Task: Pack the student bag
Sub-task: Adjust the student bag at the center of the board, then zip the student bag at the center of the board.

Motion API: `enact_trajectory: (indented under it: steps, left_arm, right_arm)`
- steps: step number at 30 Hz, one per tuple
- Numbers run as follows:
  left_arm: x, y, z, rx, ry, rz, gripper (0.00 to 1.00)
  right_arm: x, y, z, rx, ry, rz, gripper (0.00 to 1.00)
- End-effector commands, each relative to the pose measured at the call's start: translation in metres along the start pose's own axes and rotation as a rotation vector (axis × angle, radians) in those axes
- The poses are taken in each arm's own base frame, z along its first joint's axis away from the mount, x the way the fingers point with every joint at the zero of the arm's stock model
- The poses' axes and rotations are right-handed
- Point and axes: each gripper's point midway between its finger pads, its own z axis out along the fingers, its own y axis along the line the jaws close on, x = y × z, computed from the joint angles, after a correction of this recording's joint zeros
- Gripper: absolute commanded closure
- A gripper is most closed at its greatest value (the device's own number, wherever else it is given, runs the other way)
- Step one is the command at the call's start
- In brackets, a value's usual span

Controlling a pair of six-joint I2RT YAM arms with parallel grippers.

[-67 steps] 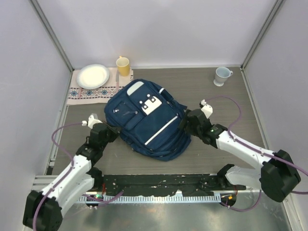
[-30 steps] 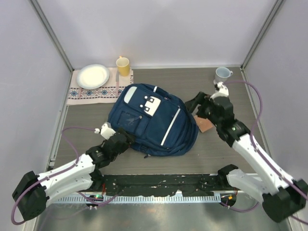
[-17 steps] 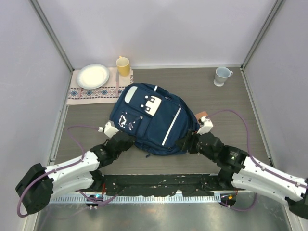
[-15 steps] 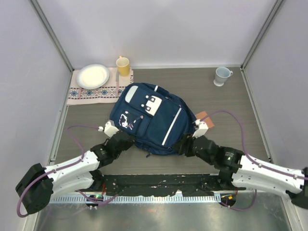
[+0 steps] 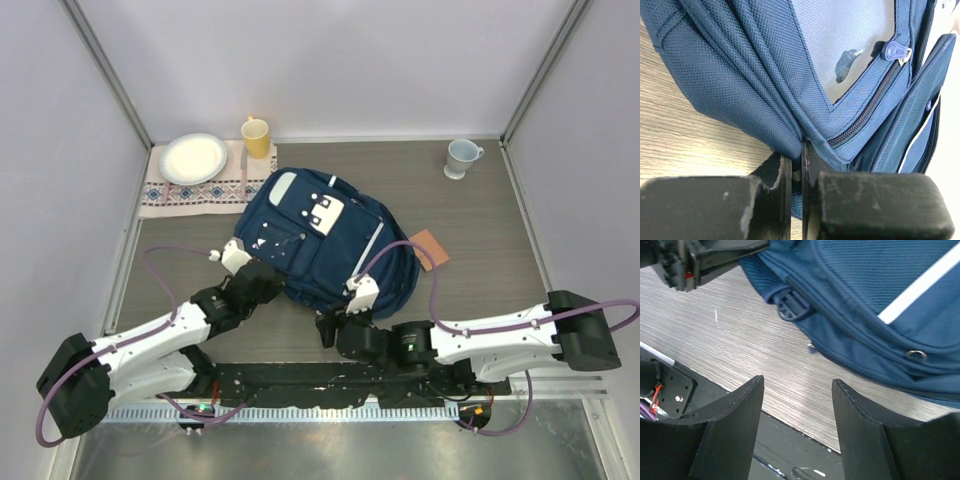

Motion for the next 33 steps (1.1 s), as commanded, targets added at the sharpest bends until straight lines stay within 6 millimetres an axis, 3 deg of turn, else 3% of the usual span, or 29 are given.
enact_trajectory:
  steps: [1, 9, 18, 26, 33]
  left_arm:
    - [-0.009, -0.056, -0.011, 0.145, 0.014, -0.070, 1.00]
    - [-0.015, -0.064, -0.017, 0.170, 0.005, -0.085, 1.00]
    - [-0.022, -0.062, -0.026, 0.183, -0.014, -0.090, 1.00]
    - [-0.023, -0.067, -0.026, 0.191, -0.011, -0.092, 1.00]
    - [-0.024, -0.066, -0.024, 0.184, -0.018, -0.083, 1.00]
  right_arm:
    - [-0.031, 0.033, 0.004, -0.022, -0.137, 0.119, 0.39]
    - [0.006, 0.038, 0.024, 0.045, -0.062, 0.082, 0.46]
    - [-0.007, 0.036, 0.044, 0.179, -0.173, -0.007, 0.51]
    - [-0.007, 0.016, 0.053, 0.334, -0.191, -0.088, 0.51]
    - [-0.002, 0.025, 0.047, 0.250, -0.139, -0.088, 0.53]
